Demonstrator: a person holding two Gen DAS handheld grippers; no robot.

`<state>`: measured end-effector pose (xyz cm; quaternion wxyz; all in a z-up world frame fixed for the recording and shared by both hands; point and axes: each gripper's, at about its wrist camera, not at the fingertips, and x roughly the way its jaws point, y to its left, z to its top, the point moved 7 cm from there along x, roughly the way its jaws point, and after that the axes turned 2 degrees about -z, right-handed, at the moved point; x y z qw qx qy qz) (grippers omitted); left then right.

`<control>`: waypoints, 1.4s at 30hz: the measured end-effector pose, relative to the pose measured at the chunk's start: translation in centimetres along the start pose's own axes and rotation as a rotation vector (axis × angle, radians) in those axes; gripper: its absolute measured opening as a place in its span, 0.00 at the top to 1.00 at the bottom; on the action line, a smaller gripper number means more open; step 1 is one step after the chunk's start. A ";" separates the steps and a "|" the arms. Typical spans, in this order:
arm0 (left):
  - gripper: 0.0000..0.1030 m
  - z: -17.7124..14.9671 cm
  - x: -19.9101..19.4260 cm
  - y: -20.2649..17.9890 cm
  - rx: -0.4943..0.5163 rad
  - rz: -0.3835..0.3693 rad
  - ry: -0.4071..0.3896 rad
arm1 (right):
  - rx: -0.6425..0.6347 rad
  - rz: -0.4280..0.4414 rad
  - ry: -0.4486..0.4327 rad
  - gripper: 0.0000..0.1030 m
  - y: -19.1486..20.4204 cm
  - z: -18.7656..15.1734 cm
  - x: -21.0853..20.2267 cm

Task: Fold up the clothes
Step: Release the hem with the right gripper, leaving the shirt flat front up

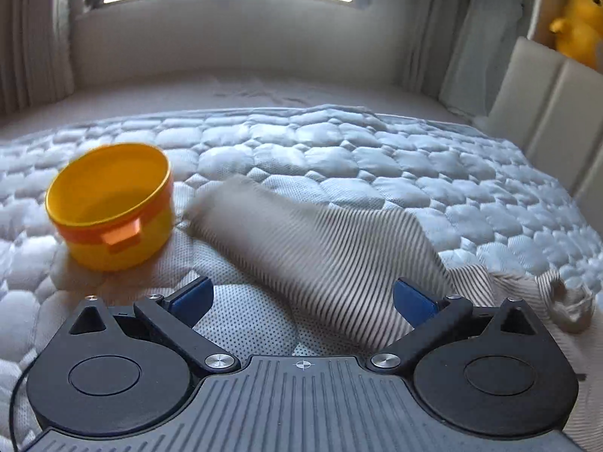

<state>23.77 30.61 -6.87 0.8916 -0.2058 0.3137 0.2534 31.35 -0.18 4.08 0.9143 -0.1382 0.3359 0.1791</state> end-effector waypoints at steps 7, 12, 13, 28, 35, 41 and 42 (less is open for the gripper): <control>0.06 -4.0 0.0 -6.2 -0.072 -0.559 0.253 | 0.139 -0.130 0.160 0.59 -7.0 -15.1 -0.2; 0.27 -5.4 1.1 -8.3 0.178 -0.312 0.149 | 0.077 -0.066 0.263 0.58 -3.6 -21.3 -1.7; 0.29 -5.3 1.5 -7.5 0.240 -0.190 0.113 | 0.066 -0.072 0.255 0.56 -3.1 -21.7 -2.1; 0.15 -1.9 -0.6 -5.2 0.137 -0.163 0.038 | 0.058 0.158 0.275 0.39 4.9 -23.3 -5.1; 0.08 -4.5 -4.1 -11.9 0.113 -0.730 0.180 | 0.096 0.196 0.302 0.00 6.8 -23.4 -4.0; 0.08 -7.4 -3.0 -13.6 0.268 -0.612 0.214 | 0.132 0.133 0.269 0.00 7.2 -23.5 -4.0; 0.08 -7.4 -2.9 -13.6 0.271 -0.610 0.216 | 0.127 0.135 0.274 0.00 7.2 -23.4 -4.1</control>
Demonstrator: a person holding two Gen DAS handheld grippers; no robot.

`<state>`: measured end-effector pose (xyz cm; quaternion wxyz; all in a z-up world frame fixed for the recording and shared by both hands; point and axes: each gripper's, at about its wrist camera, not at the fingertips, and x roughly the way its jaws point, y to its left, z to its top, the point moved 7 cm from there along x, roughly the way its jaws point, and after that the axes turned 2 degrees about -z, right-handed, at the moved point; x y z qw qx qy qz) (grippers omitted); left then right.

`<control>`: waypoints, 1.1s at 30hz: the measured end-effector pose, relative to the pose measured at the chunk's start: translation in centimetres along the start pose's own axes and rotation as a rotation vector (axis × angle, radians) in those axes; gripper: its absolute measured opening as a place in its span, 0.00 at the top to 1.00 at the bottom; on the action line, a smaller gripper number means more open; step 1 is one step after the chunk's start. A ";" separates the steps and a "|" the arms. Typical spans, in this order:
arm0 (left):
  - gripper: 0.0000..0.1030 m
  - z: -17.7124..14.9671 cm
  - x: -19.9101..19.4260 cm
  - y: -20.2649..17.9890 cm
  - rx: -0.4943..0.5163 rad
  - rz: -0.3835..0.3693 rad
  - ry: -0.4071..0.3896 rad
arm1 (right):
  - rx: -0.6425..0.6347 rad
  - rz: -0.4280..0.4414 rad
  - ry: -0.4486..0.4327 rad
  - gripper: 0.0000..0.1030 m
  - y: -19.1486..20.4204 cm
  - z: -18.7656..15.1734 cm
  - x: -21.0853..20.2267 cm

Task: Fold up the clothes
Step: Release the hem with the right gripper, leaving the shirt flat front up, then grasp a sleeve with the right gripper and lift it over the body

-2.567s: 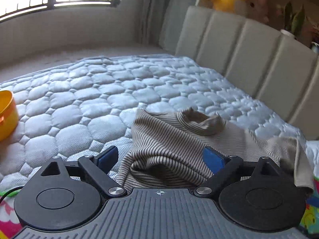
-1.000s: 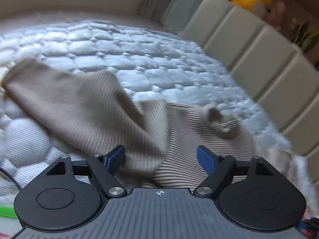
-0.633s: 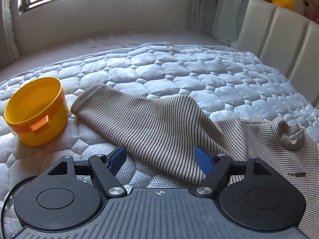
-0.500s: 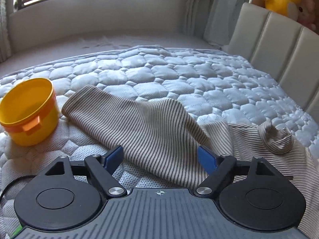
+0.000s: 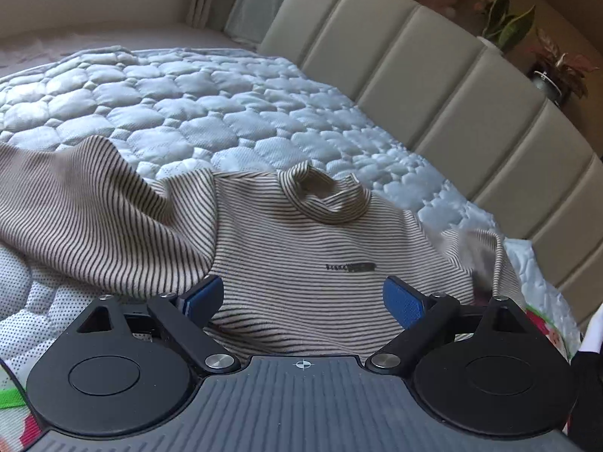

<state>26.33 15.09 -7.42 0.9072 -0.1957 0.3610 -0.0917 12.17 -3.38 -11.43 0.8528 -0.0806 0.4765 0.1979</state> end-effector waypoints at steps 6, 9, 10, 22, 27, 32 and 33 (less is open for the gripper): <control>0.07 -0.3 0.2 0.4 0.007 0.012 0.014 | -0.045 0.038 -0.107 0.00 -0.3 1.5 -2.1; 0.07 -0.4 0.3 0.6 0.011 0.018 0.021 | -0.101 -0.060 -0.273 0.00 -1.3 3.1 -4.2; 0.07 -0.5 0.3 0.6 0.012 0.020 0.024 | -0.121 -0.113 -0.299 0.02 -2.0 3.7 -4.5; 0.04 -0.7 0.9 3.1 -0.007 0.160 0.053 | -0.498 -0.664 -0.091 0.42 -15.9 5.6 1.5; 0.04 -0.7 1.0 3.8 -0.053 0.154 0.059 | -0.399 -0.745 -0.081 0.97 -19.8 8.2 2.2; 0.03 -0.7 1.0 3.8 -0.066 0.148 0.060 | -0.303 -0.805 -0.288 0.97 -20.1 16.0 -5.9; 0.03 -0.6 0.9 3.9 -0.072 0.146 0.057 | -0.279 -0.791 -0.334 0.97 -19.5 18.0 -7.8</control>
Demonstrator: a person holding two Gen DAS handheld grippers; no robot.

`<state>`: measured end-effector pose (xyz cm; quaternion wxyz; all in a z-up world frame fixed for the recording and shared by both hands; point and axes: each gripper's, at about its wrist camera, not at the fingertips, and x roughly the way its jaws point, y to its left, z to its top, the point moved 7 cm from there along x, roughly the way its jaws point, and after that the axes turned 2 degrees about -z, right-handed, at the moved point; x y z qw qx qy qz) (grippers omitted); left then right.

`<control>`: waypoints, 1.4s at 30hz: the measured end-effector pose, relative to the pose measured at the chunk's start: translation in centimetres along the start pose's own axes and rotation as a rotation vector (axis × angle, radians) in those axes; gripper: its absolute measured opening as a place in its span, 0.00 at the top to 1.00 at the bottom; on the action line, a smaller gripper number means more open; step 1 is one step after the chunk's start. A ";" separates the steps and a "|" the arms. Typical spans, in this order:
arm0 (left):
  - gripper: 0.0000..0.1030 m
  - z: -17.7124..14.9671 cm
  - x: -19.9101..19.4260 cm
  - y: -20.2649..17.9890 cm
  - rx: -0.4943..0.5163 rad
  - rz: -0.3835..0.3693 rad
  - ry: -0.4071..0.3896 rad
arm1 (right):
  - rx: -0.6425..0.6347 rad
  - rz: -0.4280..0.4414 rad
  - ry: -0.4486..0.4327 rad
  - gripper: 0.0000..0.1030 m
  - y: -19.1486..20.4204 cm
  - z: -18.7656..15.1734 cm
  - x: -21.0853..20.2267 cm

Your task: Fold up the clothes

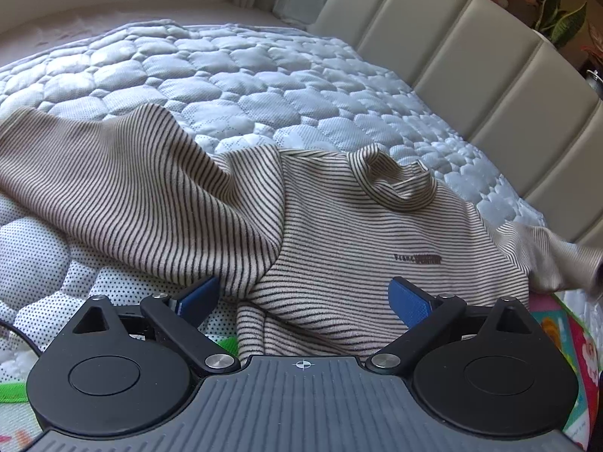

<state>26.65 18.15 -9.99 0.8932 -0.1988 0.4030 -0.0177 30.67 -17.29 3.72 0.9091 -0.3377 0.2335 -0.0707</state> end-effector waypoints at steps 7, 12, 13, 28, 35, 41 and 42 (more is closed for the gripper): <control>0.02 0.7 -1.2 1.5 -0.049 0.043 -0.026 | 0.255 0.276 -0.145 0.97 0.5 14.8 -5.9; 0.02 1.1 -1.7 3.5 -0.109 0.070 -0.028 | 0.327 0.529 -0.093 0.97 8.0 20.4 -7.4; 0.02 1.2 -1.8 3.8 -0.120 0.070 -0.029 | 0.323 0.558 -0.083 0.97 9.5 20.9 -7.4; 0.01 1.3 -1.5 5.0 -0.149 0.056 -0.015 | 0.259 0.557 -0.044 0.96 16.5 21.6 -6.7; 0.01 1.1 -1.3 5.1 -0.151 0.062 -0.009 | 0.259 0.555 -0.070 0.80 16.4 21.2 -7.2; 0.01 1.2 -1.7 9.6 -0.366 0.098 -0.036 | 0.286 0.596 -0.022 0.68 16.1 16.7 -6.1; 0.01 1.2 -1.7 10.3 -0.403 0.103 -0.041 | 0.295 0.593 -0.002 0.68 16.1 15.2 -5.4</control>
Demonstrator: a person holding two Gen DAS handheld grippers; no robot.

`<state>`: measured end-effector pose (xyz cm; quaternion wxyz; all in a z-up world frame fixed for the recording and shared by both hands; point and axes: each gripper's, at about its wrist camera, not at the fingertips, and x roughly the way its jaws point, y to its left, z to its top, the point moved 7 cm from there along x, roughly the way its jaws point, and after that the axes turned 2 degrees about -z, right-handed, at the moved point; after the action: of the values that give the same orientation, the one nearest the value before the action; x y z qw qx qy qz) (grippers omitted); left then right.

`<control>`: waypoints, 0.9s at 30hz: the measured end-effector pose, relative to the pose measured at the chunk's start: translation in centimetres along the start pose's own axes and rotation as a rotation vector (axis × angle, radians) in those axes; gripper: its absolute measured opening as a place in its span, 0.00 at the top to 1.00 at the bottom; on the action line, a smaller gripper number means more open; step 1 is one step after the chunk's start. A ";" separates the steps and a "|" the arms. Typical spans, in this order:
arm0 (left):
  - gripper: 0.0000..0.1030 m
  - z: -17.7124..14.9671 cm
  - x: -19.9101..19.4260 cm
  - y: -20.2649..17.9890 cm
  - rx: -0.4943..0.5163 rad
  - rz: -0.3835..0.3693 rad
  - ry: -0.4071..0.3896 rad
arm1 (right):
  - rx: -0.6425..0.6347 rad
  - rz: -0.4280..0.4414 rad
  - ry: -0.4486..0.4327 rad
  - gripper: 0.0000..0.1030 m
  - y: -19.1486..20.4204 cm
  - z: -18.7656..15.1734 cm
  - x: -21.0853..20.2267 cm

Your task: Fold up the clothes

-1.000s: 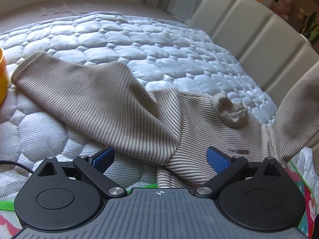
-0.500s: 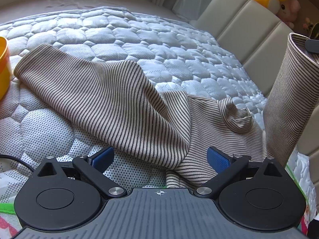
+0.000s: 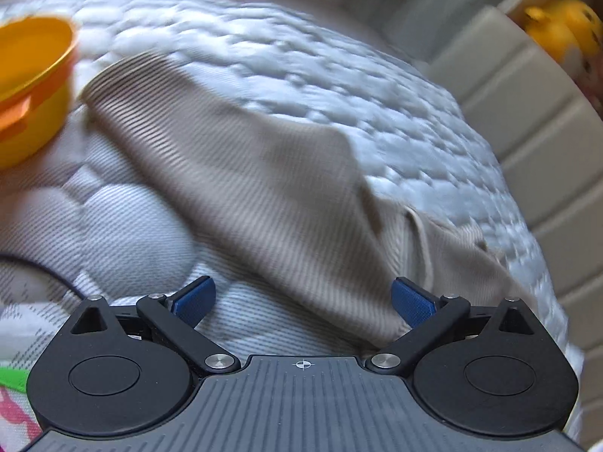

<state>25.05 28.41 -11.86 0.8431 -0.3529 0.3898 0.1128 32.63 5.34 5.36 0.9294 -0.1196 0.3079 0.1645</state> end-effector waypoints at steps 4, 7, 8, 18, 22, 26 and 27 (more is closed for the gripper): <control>0.01 0.8 -0.5 1.3 -0.112 -0.043 -0.041 | 0.094 -0.048 0.076 0.68 -4.3 -6.9 2.9; 0.01 1.5 -1.4 1.5 -0.142 -0.047 -0.116 | 0.209 -0.098 0.193 0.68 -8.7 -13.3 6.1; 0.01 1.8 -1.7 1.7 -0.165 -0.053 -0.138 | 0.231 -0.104 0.197 0.67 -9.8 -14.9 6.5; 0.15 2.4 -3.0 5.4 -0.459 -0.066 -0.228 | 0.375 0.166 -0.006 0.56 -8.4 -20.7 -1.8; 0.26 5.4 -2.4 6.0 -0.366 0.064 -0.298 | 0.353 0.178 -0.045 0.53 -7.4 -23.7 -2.8; 0.29 7.7 -1.6 6.1 -0.312 0.159 -0.330 | 0.383 0.204 -0.061 0.49 -7.6 -23.9 -2.7; 0.32 8.0 -1.2 6.3 -0.314 0.181 -0.328 | 0.389 0.211 -0.062 0.48 -7.6 -23.9 -2.6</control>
<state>25.91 38.52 -10.57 0.8162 -0.4203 0.2556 0.3030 20.83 -10.01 -10.85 0.9217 0.1001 0.3158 0.2017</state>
